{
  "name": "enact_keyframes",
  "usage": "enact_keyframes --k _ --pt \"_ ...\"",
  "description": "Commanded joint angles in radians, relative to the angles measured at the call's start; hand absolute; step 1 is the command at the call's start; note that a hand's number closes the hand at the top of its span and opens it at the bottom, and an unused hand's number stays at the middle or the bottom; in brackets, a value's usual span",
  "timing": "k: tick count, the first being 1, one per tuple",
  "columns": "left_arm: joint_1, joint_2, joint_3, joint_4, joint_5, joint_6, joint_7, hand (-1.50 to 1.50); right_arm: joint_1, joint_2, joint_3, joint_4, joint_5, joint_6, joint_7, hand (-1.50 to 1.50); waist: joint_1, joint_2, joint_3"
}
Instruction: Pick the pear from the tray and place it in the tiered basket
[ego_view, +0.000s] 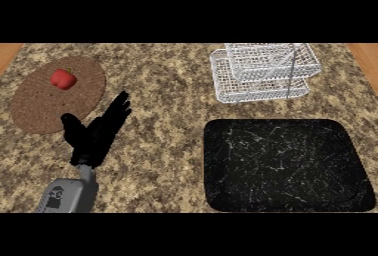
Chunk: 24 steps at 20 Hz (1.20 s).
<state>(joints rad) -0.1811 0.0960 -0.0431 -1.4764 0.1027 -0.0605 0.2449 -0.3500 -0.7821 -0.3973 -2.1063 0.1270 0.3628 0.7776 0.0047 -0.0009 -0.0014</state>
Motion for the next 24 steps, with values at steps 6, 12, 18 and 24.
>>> enact_keyframes --k 6,12,18,24 --pt "0.004 -0.013 -0.008 -0.02 -0.002 -0.01 0.008 0.0 -0.391 -0.061 0.246 0.284 0.08 -0.006 0.095 1.5 0.022 0.005 0.0" --pt "-0.013 -0.015 -0.021 -0.017 -0.02 -0.011 0.02 0.0 -0.607 0.019 0.287 0.602 0.145 -0.06 0.02 1.5 0.024 0.007 0.0" --pt "-0.007 -0.003 -0.001 -0.048 -0.003 -0.017 0.046 0.0 -0.735 0.129 0.361 0.881 0.278 -0.164 -0.102 1.5 0.026 0.008 0.001" --pt "0.038 -0.026 -0.025 -0.07 -0.009 -0.019 0.027 0.0 -0.767 0.22 0.343 1.121 0.333 -0.313 -0.294 1.5 0.035 0.01 0.002"
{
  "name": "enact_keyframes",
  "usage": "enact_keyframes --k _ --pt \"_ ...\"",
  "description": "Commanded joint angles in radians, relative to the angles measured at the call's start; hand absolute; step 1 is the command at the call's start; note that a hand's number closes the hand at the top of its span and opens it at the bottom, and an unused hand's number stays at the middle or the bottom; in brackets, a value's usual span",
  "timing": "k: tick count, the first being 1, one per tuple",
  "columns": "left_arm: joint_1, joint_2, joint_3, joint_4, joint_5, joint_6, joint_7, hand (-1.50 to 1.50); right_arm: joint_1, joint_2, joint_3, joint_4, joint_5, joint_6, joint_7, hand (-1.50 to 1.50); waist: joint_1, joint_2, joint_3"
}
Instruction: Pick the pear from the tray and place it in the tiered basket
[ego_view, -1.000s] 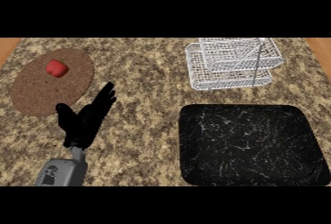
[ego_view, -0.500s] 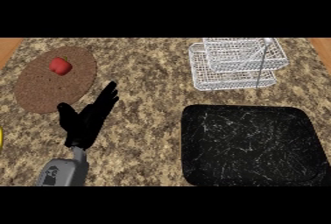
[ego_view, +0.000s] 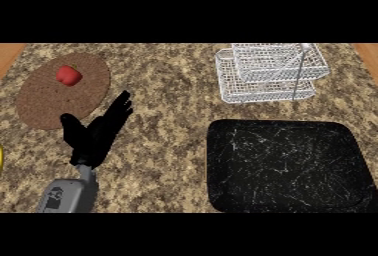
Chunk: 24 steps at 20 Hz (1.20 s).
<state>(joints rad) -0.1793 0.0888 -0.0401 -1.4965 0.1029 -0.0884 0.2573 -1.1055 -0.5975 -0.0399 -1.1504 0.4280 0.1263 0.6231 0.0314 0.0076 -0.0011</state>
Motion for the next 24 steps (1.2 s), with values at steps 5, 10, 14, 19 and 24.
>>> enact_keyframes --k 5,10,14,19,24 --pt "-0.007 0.006 0.014 0.024 -0.004 -0.01 -0.028 0.0 -0.108 0.179 0.008 0.345 0.082 -0.193 -0.162 1.5 0.006 0.003 0.001" --pt "-0.022 -0.013 0.0 0.035 -0.008 -0.007 -0.033 0.0 -0.101 0.251 -0.147 0.433 -0.058 -0.294 -0.28 1.5 0.016 0.013 0.002" --pt "-0.03 -0.026 -0.025 0.0 -0.034 0.016 0.0 0.0 -0.197 0.301 -0.169 0.563 -0.081 -0.291 -0.373 -1.5 0.024 0.011 0.002" --pt "-0.04 -0.034 -0.019 0.003 -0.032 0.027 0.018 0.0 -0.253 0.336 -0.187 0.642 -0.091 -0.318 -0.528 -1.5 0.017 0.007 0.001" --pt "-0.049 -0.029 -0.003 0.047 -0.028 0.013 -0.023 0.0 -0.292 0.348 -0.218 0.671 -0.07 -0.497 -0.605 -1.5 0.008 0.008 0.001"
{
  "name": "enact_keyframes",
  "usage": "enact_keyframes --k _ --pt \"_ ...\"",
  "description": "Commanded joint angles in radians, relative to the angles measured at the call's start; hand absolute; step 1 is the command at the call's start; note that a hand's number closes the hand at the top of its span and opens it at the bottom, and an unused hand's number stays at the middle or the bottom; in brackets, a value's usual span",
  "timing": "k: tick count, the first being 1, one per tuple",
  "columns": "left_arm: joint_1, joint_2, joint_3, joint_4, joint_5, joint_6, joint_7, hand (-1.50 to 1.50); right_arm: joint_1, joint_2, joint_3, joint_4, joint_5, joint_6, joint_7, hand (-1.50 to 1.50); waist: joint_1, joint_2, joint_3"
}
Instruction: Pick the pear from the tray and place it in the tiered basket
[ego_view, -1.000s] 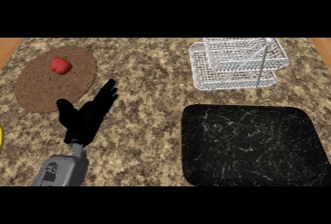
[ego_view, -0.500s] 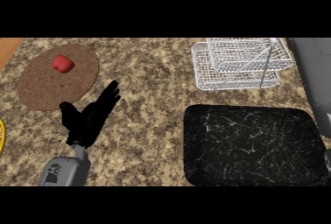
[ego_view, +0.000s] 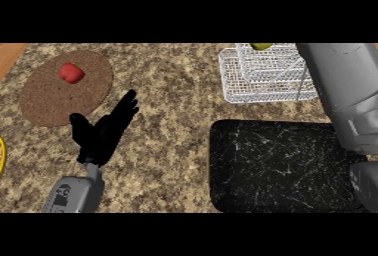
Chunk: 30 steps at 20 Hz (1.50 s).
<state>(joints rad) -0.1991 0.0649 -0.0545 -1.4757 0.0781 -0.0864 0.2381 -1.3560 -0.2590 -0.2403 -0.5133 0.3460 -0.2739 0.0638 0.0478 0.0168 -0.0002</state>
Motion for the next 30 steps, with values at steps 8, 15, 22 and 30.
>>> enact_keyframes --k 8,15,22,30 --pt "0.0 0.014 0.029 -0.008 0.015 0.002 0.032 0.0 -0.035 -0.16 -0.14 0.07 -0.056 -0.153 0.071 -1.5 -0.032 -0.011 0.0" --pt "0.088 0.032 0.055 -0.017 0.028 -0.015 -0.016 0.0 0.177 -0.35 -0.146 -0.066 -0.116 0.131 0.065 -1.5 -0.072 -0.027 0.0" --pt "0.044 0.016 0.047 -0.009 0.0 0.019 -0.004 0.0 0.402 -0.53 -0.191 -0.213 -0.234 0.484 0.031 -1.5 -0.092 -0.029 0.0" --pt "0.049 0.024 0.056 0.0 0.013 0.0 -0.003 0.0 0.657 -0.764 -0.372 -0.316 -0.414 0.758 0.043 -1.5 -0.081 -0.023 0.0"
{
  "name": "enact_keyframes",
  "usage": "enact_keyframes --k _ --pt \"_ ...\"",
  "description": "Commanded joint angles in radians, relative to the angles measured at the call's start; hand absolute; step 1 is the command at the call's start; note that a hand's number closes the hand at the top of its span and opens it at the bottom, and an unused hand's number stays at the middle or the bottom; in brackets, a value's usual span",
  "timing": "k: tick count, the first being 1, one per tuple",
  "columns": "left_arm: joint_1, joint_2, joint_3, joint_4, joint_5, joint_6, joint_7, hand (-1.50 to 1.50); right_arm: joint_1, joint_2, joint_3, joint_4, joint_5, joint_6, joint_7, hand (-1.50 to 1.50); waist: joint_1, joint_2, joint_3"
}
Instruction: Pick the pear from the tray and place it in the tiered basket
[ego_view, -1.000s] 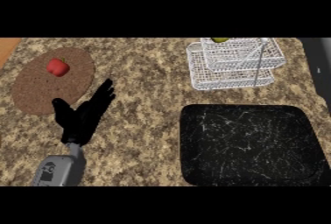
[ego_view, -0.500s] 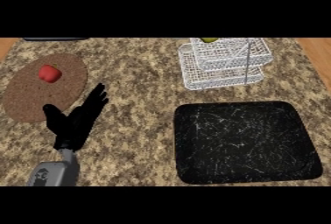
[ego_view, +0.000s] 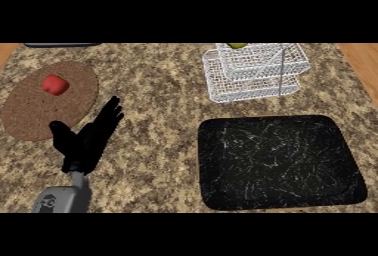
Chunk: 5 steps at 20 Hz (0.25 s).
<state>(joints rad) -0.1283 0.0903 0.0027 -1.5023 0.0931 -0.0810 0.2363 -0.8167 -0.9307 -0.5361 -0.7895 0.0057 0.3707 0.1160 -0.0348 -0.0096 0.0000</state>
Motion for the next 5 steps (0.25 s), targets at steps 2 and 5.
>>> enact_keyframes --k 2,5 --pt "-0.043 -0.022 -0.015 0.031 -0.021 0.018 -0.003 0.0 0.182 -0.146 -0.129 -0.002 -0.104 0.175 -0.051 -1.5 0.009 0.006 0.001" --pt "-0.03 -0.004 -0.01 -0.009 -0.006 -0.004 0.016 0.0 0.253 -0.205 -0.184 0.044 -0.126 0.226 -0.11 -1.5 0.024 0.008 0.001"
